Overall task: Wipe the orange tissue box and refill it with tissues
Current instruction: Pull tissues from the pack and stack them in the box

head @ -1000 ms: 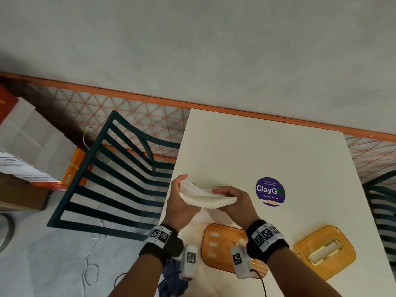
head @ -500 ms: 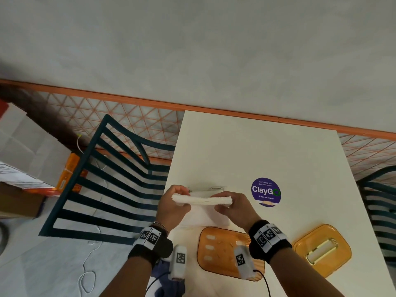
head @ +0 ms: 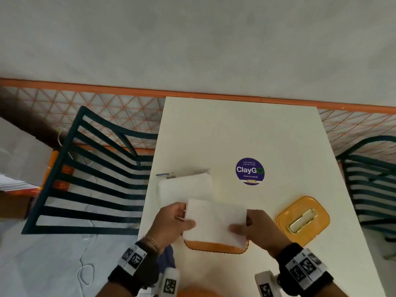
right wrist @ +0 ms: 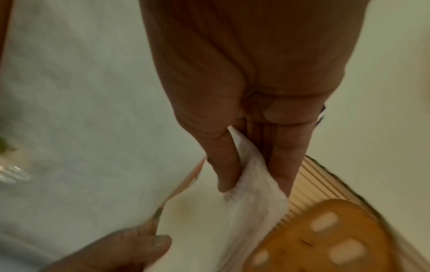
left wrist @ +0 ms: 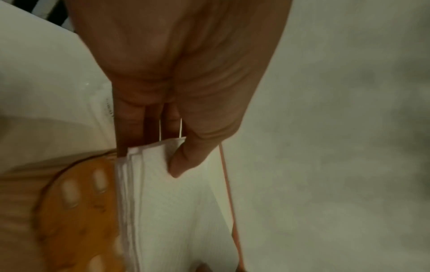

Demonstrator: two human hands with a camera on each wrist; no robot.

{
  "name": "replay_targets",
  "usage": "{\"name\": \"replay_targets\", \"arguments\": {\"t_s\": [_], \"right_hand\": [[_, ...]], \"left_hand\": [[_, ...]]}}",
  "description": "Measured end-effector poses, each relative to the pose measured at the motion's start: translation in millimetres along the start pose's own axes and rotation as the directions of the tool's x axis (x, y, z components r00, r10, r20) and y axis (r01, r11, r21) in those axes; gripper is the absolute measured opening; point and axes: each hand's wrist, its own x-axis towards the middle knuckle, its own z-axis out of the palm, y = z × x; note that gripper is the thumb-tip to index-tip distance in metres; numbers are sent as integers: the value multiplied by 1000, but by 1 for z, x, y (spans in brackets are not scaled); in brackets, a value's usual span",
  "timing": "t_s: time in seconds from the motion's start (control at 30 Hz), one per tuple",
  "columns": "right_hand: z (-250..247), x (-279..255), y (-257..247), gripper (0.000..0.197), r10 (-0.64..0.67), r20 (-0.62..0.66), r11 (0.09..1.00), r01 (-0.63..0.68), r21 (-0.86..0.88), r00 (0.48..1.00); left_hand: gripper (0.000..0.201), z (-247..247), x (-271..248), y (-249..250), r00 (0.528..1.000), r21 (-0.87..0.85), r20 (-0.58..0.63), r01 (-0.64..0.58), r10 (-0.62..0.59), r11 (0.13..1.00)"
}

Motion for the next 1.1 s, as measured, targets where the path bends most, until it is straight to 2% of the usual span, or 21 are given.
{"name": "replay_targets", "arguments": {"t_s": [0.1, 0.17, 0.3, 0.37, 0.5, 0.63, 0.73, 0.83, 0.93, 0.97, 1.03, 1.1], "right_hand": [[13, 4, 14, 25, 82, -70, 986, -91, -138, 994], [19, 7, 14, 22, 87, -118, 972, -110, -210, 989], [25, 13, 10, 23, 99, -102, 928, -128, -349, 990], [27, 15, 10, 21, 106, -104, 911, -139, -387, 989], [32, 20, 3, 35, 127, -110, 857, -165, -488, 986], [38, 26, 0, 36, 108, -112, 824, -152, -546, 988], [39, 24, -1, 41, 93, -120, 791, -146, -594, 988], [33, 16, 1, 37, 26, -204, 781, -147, -606, 979], [22, 6, 7, 27, -62, -362, 790, -176, -588, 930], [18, 4, 8, 26, -73, -398, 801, -184, -570, 915], [10, 4, 13, 24, -16, -405, 833, -212, -511, 914], [5, 5, 16, 19, 44, -352, 857, -216, -468, 935]], "left_hand": [[24, 23, 1, -7, 998, 218, -65, 15, 0, 976], [18, 35, 3, -7, 996, 345, -88, 10, 22, 938], [18, 50, 4, -3, 994, 551, -96, 13, 48, 834], [17, 54, 5, 0, 995, 604, -92, 32, 31, 796], [32, 64, 12, 5, 994, 690, -108, 89, -20, 718], [37, 74, 17, 8, 994, 770, -93, 110, -61, 628], [42, 80, 17, 6, 995, 801, -88, 99, -47, 590], [49, 82, 14, 3, 996, 825, -88, 75, -3, 560], [48, 80, 16, -3, 994, 843, -32, -28, 102, 537], [45, 78, 19, -5, 995, 839, 8, -63, 103, 540], [42, 78, 26, -9, 989, 830, 142, -139, 35, 541], [47, 79, 30, -8, 959, 844, 275, -208, -66, 494]]}}
